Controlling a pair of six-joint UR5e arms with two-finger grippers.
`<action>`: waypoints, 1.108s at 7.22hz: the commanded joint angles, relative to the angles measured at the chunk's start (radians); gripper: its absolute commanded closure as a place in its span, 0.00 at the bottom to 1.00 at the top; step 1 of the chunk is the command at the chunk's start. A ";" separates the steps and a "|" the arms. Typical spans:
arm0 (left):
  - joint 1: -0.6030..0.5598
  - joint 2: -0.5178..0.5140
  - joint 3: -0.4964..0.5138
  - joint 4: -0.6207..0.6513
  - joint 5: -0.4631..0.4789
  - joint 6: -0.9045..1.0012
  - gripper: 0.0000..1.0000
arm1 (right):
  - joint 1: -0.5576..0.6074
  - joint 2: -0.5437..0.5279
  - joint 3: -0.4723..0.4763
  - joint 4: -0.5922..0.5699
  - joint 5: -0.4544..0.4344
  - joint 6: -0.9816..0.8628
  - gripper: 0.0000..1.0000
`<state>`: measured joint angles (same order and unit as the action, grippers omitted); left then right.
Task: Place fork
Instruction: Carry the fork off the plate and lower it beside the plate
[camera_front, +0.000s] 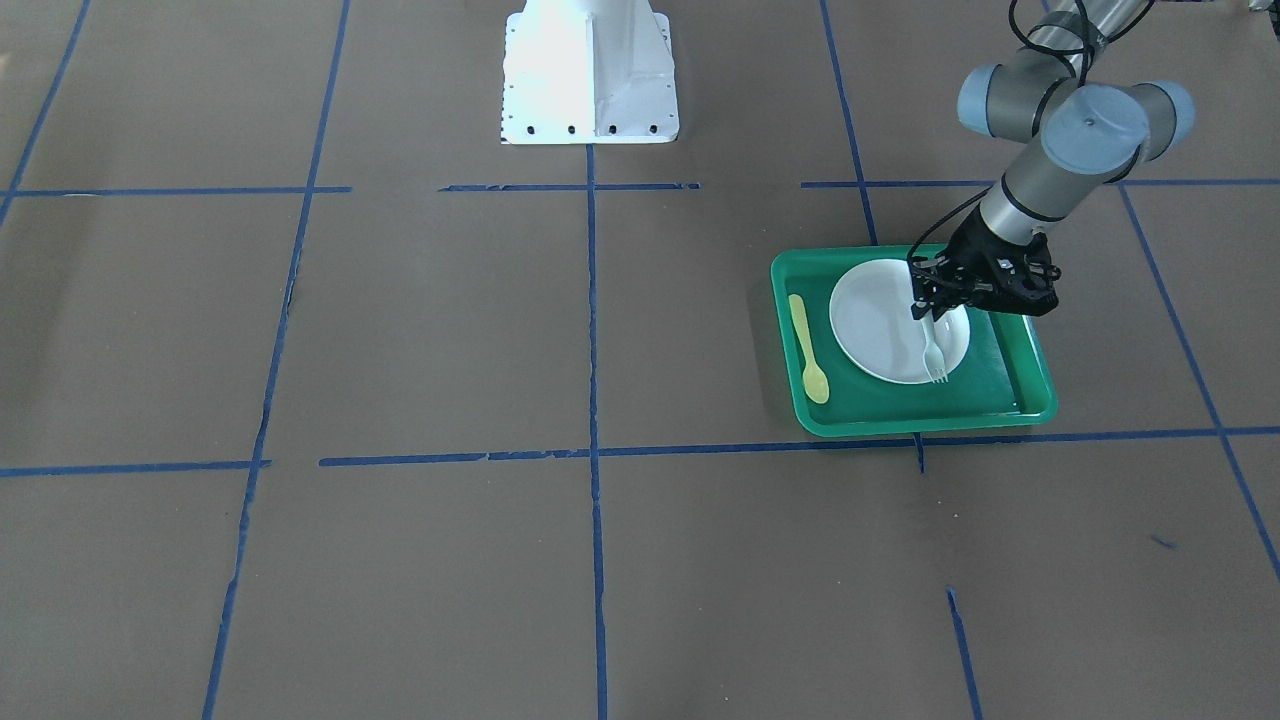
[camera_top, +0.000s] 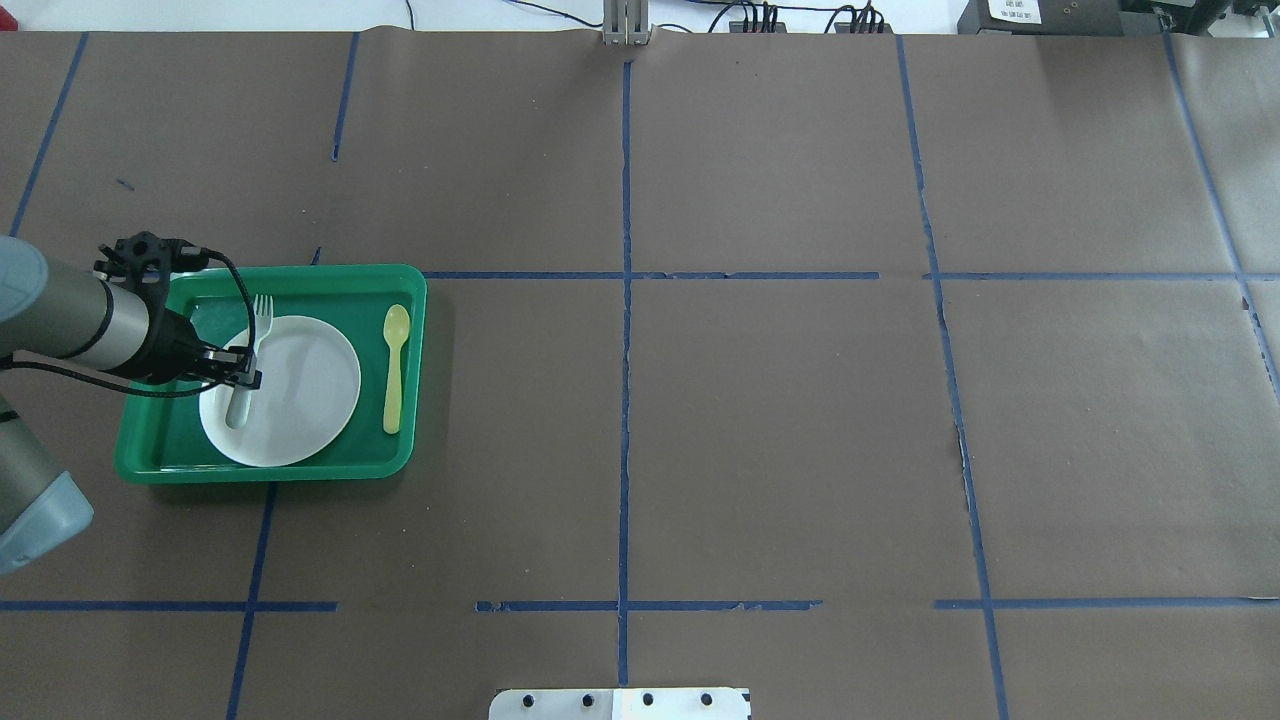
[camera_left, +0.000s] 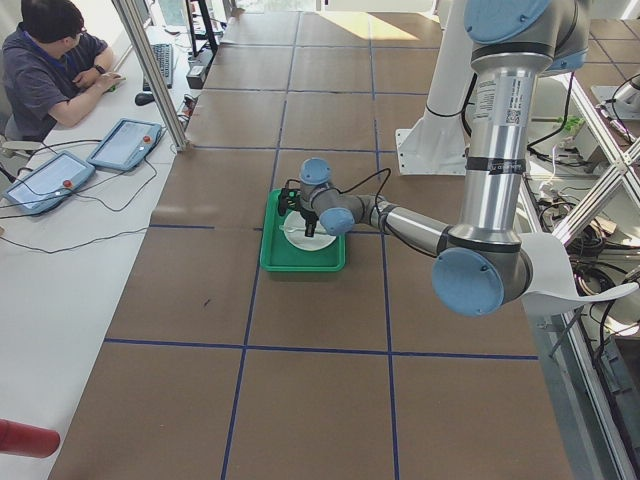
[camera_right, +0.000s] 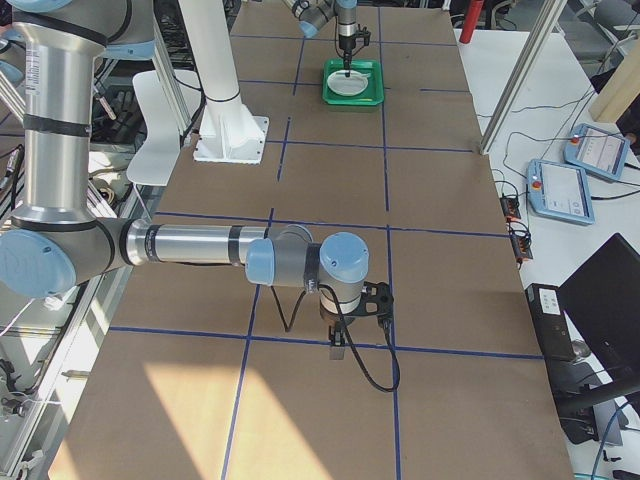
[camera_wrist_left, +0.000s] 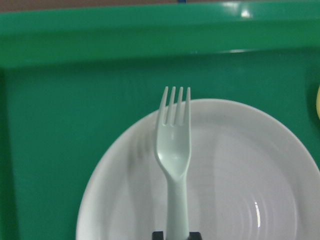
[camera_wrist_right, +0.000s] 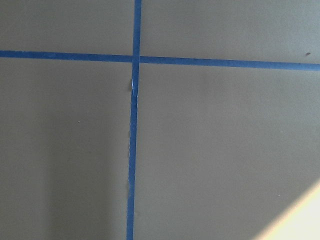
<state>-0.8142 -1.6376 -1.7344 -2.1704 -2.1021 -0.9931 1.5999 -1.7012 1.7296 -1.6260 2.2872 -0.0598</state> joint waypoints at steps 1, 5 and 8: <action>-0.124 0.016 0.004 0.001 -0.059 0.001 1.00 | 0.000 0.000 0.001 0.000 0.000 0.000 0.00; -0.118 0.024 0.084 -0.009 -0.062 0.004 1.00 | 0.000 0.000 -0.001 0.000 0.000 0.000 0.00; -0.114 0.036 0.085 -0.009 -0.097 0.013 0.01 | 0.000 0.000 -0.001 0.000 0.000 0.000 0.00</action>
<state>-0.9304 -1.6038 -1.6516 -2.1798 -2.1808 -0.9829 1.5999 -1.7012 1.7292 -1.6260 2.2872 -0.0598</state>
